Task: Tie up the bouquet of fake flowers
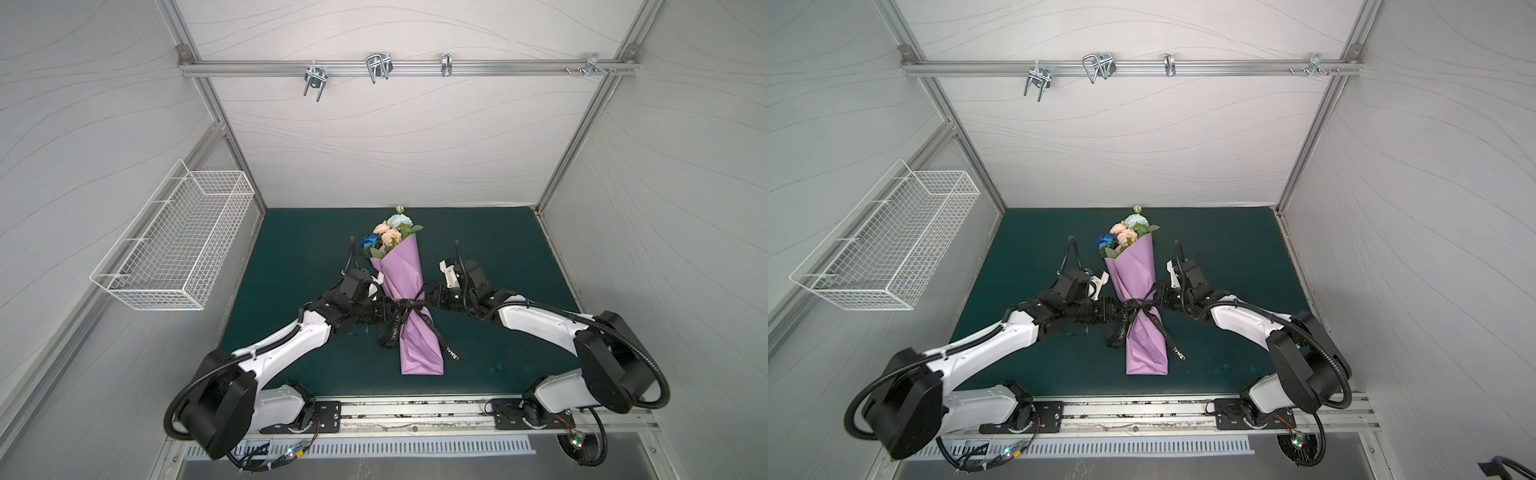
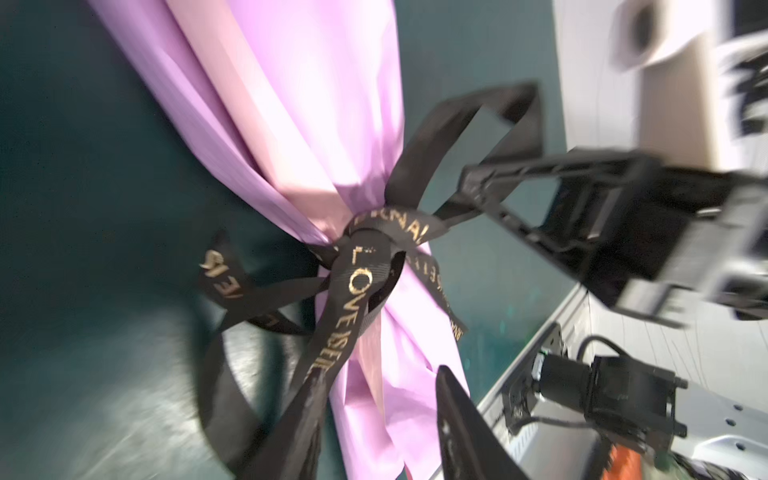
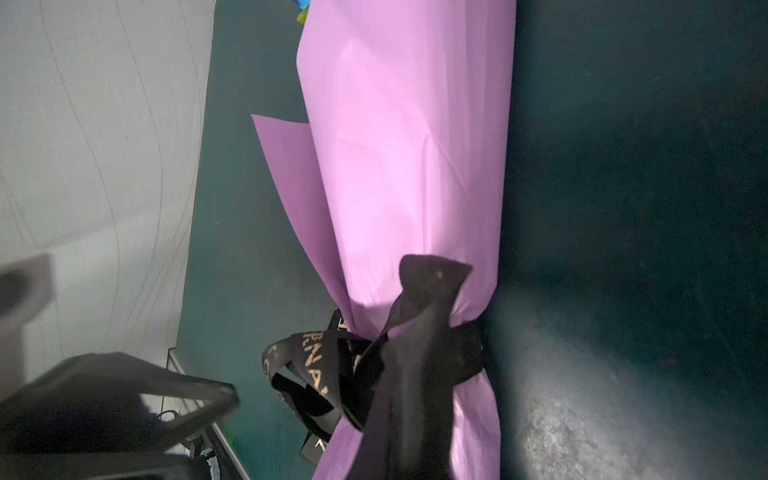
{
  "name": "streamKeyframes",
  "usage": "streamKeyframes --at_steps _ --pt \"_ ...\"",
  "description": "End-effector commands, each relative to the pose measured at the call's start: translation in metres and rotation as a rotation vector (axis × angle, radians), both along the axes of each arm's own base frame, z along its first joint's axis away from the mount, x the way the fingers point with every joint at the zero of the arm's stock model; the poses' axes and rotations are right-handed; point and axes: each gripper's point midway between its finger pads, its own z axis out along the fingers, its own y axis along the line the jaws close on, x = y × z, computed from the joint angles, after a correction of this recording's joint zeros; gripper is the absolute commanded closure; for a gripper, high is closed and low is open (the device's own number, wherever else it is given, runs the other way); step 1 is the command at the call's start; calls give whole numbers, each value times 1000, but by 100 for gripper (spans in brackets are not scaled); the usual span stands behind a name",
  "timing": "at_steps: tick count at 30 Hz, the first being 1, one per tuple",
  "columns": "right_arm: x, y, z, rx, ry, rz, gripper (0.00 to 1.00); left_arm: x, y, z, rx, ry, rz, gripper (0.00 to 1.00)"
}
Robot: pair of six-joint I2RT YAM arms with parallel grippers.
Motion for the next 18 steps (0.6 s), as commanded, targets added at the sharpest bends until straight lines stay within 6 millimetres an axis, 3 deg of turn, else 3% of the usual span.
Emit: streamKeyframes --at_steps 1,7,9,11,14,18 --pt "1 1 0 17 3 0 100 13 44 -8 123 -23 190 57" --pt "0 2 1 24 2 3 100 24 51 -29 221 19 168 59" --pt "1 3 0 25 3 4 100 29 58 -44 290 66 197 68" --pt "1 3 1 31 2 3 100 34 62 -59 333 101 226 84" --pt "1 4 1 34 3 6 100 37 48 -69 305 115 177 83" --pt "1 5 3 37 1 6 100 32 42 -68 300 78 129 76"
